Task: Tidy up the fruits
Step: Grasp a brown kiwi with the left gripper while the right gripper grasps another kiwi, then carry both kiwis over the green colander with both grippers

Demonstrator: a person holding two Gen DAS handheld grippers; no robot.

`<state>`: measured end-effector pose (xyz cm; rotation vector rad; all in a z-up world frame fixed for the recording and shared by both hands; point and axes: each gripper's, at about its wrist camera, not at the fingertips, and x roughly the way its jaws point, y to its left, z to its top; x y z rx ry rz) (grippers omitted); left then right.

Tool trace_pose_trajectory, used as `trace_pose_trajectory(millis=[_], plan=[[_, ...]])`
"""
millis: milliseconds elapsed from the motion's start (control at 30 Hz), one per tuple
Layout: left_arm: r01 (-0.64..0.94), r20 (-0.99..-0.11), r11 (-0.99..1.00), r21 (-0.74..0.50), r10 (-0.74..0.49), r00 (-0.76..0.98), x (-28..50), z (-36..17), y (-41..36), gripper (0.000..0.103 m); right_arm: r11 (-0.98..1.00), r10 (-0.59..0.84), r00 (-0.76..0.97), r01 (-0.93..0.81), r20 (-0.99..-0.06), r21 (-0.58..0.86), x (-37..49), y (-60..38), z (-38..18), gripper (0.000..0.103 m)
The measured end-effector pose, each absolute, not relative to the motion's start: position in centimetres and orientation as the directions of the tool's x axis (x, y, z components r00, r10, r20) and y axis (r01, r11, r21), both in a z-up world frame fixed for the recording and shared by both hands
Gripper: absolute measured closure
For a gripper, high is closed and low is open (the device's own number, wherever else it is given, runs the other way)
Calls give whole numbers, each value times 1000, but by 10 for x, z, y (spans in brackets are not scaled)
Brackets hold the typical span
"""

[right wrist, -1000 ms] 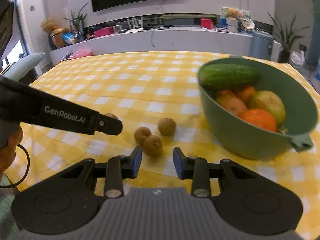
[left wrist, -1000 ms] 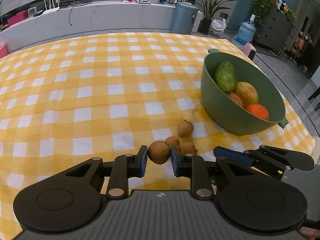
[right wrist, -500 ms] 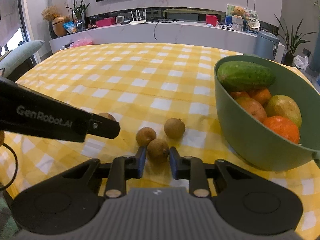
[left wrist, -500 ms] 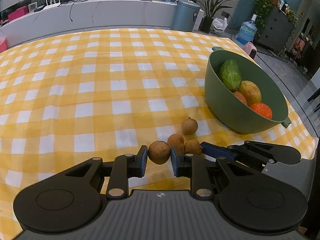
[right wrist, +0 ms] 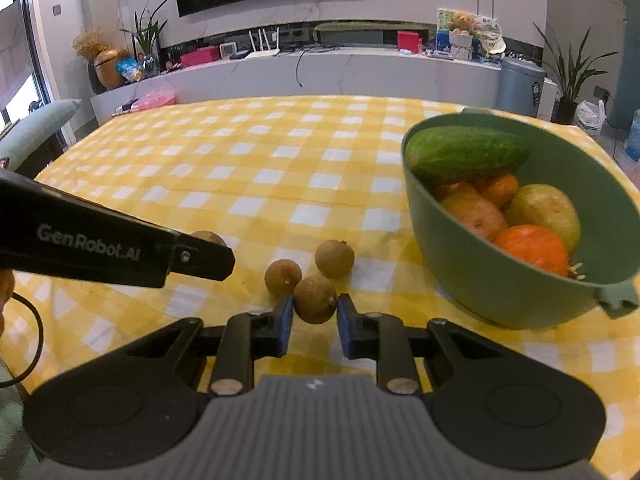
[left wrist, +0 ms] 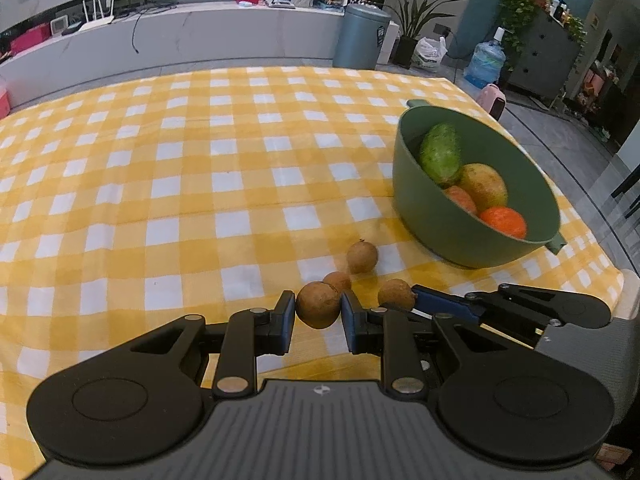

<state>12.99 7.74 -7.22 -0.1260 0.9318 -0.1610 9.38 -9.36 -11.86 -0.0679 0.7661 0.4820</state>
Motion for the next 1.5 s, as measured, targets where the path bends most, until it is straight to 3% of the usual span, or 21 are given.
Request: trace_pose_trajectory(millis=[867, 1267, 1500], plan=[[311, -713, 945, -98, -285, 640, 118, -3, -24, 76, 944, 313, 798, -321, -515, 76, 38, -202, -39, 83], [369, -749, 917, -149, -349, 564, 175, -12, -72, 76, 940, 293, 786, -340, -544, 15, 82, -249, -42, 83], [337, -774, 924, -183, -347, 530, 210, -25, -81, 76, 919, 320, 728, -395, -606, 11, 120, -254, -54, 83]])
